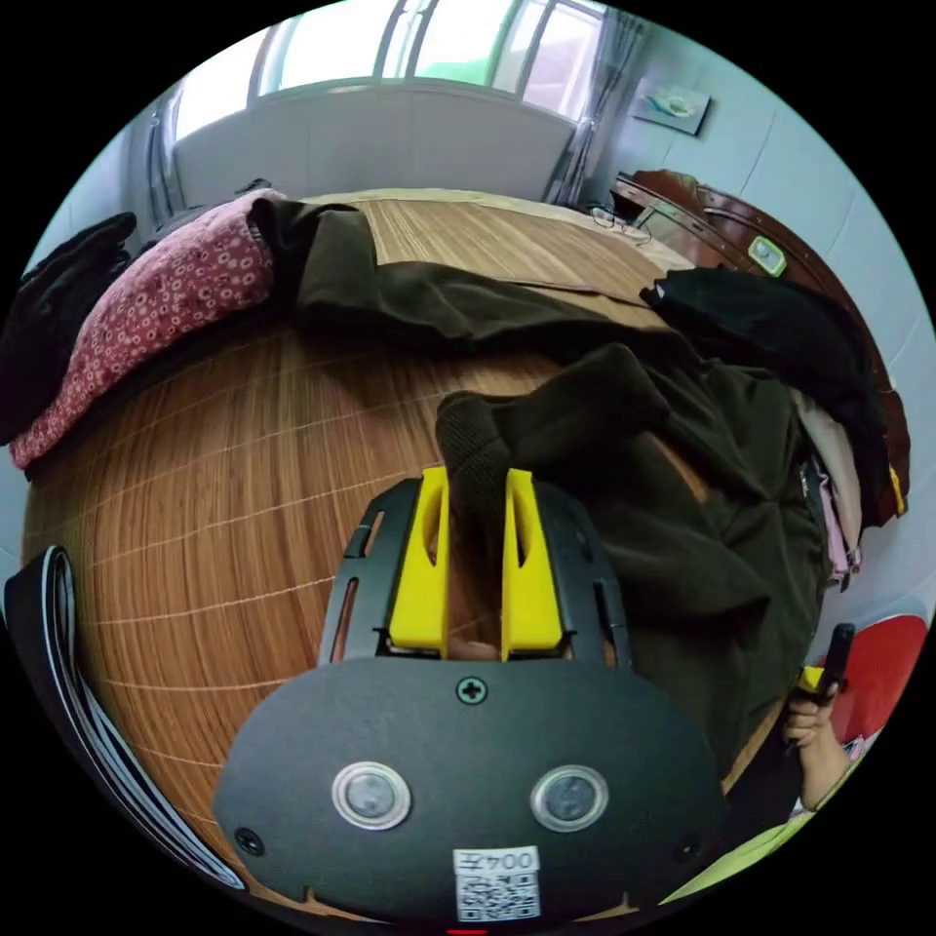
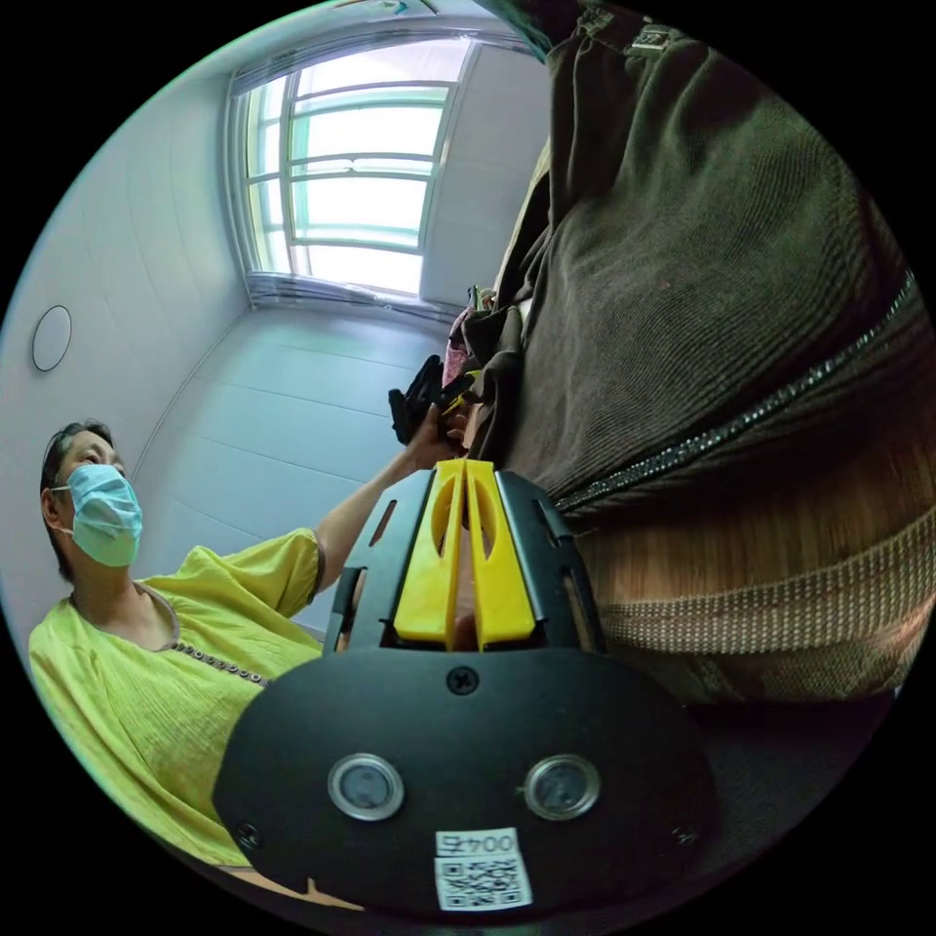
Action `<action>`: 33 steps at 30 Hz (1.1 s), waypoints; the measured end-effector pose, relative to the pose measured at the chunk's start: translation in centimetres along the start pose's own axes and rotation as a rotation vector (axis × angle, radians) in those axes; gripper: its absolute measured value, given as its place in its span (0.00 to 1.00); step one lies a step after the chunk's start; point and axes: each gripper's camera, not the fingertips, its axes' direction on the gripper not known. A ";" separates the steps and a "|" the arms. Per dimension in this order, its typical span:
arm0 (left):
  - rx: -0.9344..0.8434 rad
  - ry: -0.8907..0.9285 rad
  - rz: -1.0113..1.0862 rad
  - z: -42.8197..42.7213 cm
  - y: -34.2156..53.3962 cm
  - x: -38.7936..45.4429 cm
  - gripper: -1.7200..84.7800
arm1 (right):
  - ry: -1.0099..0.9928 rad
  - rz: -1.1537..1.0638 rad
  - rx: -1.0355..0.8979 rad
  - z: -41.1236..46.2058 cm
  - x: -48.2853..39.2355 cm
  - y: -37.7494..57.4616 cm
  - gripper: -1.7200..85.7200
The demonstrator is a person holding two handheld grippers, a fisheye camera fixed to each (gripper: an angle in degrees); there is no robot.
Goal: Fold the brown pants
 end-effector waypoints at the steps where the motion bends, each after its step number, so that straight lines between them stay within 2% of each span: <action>1: 0.032 0.013 0.003 -1.5 -0.1 0.3 0.11 | -0.001 -0.001 0.002 -0.1 0.0 0.0 0.01; 7: 0.037 0.053 -0.068 -16.3 0.2 -1.1 0.10 | 0.009 -0.010 -0.007 0.2 -0.4 0.7 0.01; 9: 0.048 0.026 -0.092 -21.5 1.4 -3.0 0.10 | 0.002 -0.015 -0.009 0.5 -0.8 1.2 0.01; 13: 0.077 -0.050 -0.269 -30.5 7.7 -10.5 0.10 | -0.008 -0.022 -0.015 1.0 -1.6 2.0 0.01; 17: 0.009 -0.071 -0.542 -31.6 17.1 -20.5 0.07 | 0.010 -0.031 -0.034 2.0 -2.7 3.0 0.02; 19: -0.033 -0.008 -0.631 -30.1 21.0 -24.0 0.05 | 0.023 -0.047 -0.029 2.3 -3.4 3.4 0.02; 23: 0.151 0.018 -0.769 -29.9 28.1 -28.2 0.03 | 0.050 -0.107 0.025 2.4 -6.2 4.6 0.07; 26: 0.213 -0.117 -0.774 -31.4 30.7 -28.2 0.03 | 0.209 -0.185 0.048 2.9 -9.7 5.6 0.10; 28: 0.281 -0.116 -0.704 -32.3 31.5 -26.9 0.04 | 0.376 -0.249 0.034 4.0 -12.0 6.2 0.10; 30: 0.303 -0.105 -0.600 -32.2 31.7 -24.3 0.03 | 0.643 -0.339 0.042 5.9 -14.7 6.7 0.10; 31: 0.306 -0.110 -0.516 -31.8 31.7 -21.8 0.03 | 0.707 -0.359 0.050 6.4 -15.3 6.7 0.10; 33: 0.322 -0.158 -0.367 -30.8 31.7 -17.1 0.03 | 0.985 -0.389 0.138 7.7 -17.0 6.0 0.08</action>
